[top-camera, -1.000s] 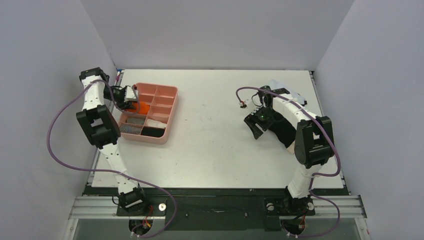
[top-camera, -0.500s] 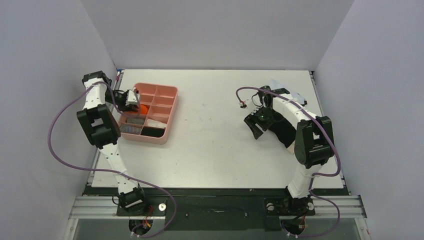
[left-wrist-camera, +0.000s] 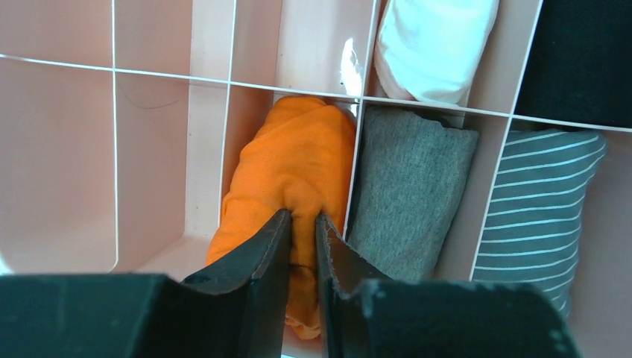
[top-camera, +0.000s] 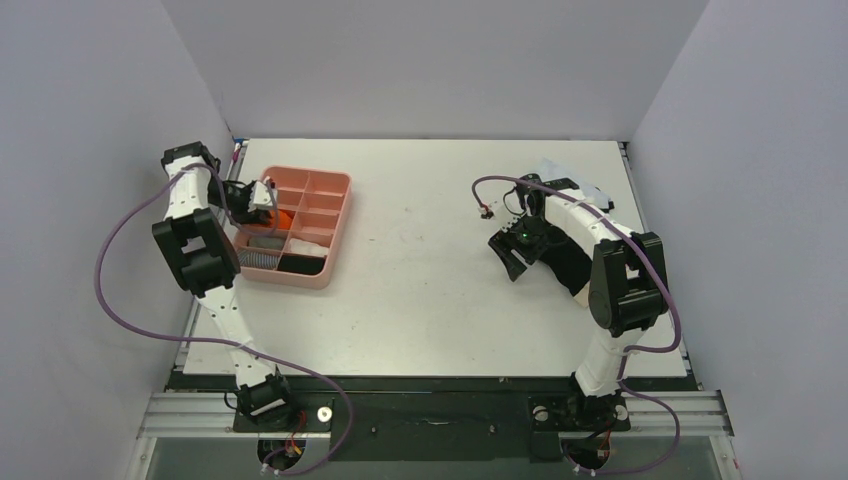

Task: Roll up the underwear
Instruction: Place the underwear in the storage box.

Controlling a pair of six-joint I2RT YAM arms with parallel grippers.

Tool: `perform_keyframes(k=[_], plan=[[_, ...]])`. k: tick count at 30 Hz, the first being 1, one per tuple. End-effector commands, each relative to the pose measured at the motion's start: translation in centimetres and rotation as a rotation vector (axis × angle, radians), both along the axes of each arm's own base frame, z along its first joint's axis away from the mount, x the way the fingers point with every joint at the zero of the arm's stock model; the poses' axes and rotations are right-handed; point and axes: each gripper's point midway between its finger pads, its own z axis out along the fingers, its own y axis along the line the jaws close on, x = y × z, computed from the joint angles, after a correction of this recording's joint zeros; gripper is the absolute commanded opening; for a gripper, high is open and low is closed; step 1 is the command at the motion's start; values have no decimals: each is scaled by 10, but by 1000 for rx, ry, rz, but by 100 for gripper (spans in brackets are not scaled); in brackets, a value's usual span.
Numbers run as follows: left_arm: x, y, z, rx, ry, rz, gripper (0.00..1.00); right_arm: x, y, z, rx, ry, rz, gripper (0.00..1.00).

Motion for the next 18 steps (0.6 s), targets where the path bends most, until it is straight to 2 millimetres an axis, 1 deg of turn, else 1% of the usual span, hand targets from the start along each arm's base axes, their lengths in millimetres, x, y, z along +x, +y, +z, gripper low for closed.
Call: perform_keyframes(k=[1, 2, 3, 5, 7, 10, 14, 18], plan=[[-10, 23, -16, 52, 29, -47, 21, 2, -1, 2, -13, -19, -5, 62], [-11, 21, -15, 41, 33, -44, 25, 2, -1, 3, -15, -21, -5, 62], [-10, 17, -12, 18, 26, -34, 31, 2, -1, 3, -15, -20, -7, 62], [-8, 11, -4, -17, 12, -20, 38, 1, -1, 2, -16, -20, -5, 62], [-6, 6, 5, -49, -6, -7, 43, 1, -1, 3, -14, -20, -5, 62], [-1, -1, 20, -96, -41, 22, 49, 1, 0, 3, -10, -21, -3, 62], [4, -3, 38, -135, -80, 54, 55, 2, 0, 4, -7, -25, -2, 62], [7, 4, 54, -166, -110, 108, 58, 2, 1, 4, -4, -25, 1, 62]])
